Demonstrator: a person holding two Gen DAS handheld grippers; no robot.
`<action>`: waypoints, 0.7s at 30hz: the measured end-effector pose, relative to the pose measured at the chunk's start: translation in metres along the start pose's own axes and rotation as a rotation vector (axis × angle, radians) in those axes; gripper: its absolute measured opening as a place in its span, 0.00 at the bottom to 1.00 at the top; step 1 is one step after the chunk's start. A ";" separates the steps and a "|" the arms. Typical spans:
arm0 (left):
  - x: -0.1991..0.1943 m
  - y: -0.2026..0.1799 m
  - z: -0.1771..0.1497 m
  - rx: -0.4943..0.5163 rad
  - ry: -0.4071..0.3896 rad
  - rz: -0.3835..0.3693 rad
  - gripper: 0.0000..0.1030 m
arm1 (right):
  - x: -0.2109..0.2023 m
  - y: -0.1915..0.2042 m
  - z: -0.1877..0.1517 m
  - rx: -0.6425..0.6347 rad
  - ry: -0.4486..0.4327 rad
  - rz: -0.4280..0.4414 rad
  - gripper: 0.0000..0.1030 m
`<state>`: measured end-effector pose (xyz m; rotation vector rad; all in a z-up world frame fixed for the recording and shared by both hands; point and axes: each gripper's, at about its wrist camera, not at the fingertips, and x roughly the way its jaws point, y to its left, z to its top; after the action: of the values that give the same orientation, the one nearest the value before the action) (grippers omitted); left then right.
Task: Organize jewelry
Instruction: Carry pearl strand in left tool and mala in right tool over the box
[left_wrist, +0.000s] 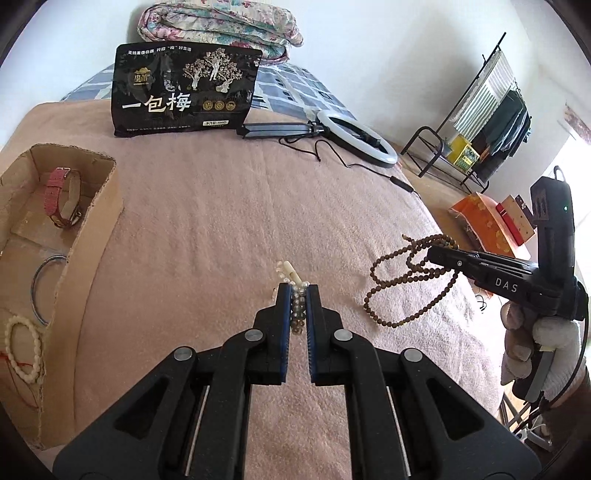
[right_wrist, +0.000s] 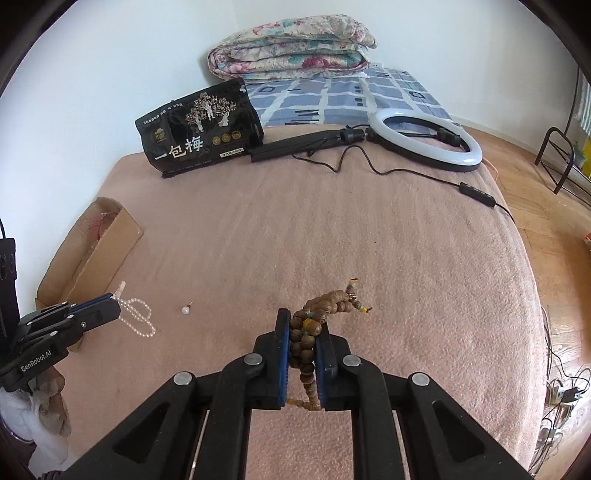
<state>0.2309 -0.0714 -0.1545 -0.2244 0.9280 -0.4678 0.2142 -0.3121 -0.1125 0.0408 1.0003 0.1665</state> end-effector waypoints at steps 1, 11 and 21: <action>-0.004 0.001 0.002 -0.002 -0.005 0.000 0.05 | -0.004 0.000 0.000 -0.001 -0.005 0.003 0.09; -0.052 -0.002 0.011 0.023 -0.075 0.008 0.05 | -0.039 0.014 0.007 -0.019 -0.068 0.020 0.09; -0.087 0.004 0.013 0.026 -0.128 0.029 0.05 | -0.073 0.048 0.017 -0.063 -0.125 0.049 0.09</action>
<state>0.1987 -0.0263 -0.0862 -0.2141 0.7984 -0.4333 0.1842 -0.2757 -0.0368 0.0176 0.8696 0.2372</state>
